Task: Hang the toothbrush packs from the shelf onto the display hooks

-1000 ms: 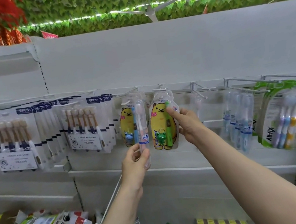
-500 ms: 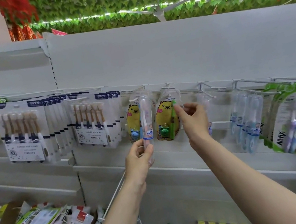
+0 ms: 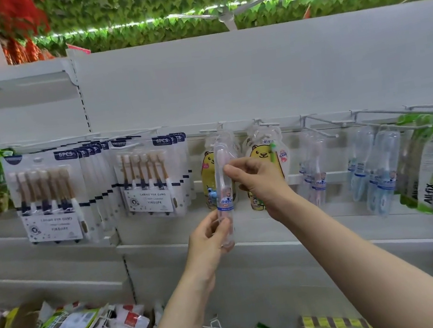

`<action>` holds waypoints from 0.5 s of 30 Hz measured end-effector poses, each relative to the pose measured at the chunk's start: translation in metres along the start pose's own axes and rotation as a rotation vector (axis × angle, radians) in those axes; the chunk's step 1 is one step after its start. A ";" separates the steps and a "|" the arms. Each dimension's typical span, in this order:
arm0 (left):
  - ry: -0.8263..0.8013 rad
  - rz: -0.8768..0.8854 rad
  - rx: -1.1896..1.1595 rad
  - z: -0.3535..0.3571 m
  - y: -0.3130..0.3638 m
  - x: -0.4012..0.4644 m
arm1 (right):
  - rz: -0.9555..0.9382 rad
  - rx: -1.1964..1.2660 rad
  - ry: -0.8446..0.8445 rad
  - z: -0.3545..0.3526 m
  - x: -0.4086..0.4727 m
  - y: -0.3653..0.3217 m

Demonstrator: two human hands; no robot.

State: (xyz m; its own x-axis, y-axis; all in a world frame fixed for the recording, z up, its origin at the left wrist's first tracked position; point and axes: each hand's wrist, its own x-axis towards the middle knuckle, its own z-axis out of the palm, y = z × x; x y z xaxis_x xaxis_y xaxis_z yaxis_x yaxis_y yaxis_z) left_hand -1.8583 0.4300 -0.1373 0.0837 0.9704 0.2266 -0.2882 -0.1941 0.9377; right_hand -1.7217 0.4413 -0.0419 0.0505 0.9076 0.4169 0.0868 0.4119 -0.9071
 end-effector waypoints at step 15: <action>-0.209 -0.079 -0.012 -0.045 0.012 0.002 | 0.022 -0.023 0.190 0.039 -0.016 -0.003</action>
State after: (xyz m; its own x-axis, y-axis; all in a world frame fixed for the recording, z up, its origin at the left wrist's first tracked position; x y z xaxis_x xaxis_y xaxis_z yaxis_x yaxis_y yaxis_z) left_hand -1.9044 0.4356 -0.1372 0.3019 0.9314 0.2034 -0.2837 -0.1159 0.9519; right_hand -1.7615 0.4285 -0.0482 0.2397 0.8835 0.4026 0.1062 0.3883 -0.9154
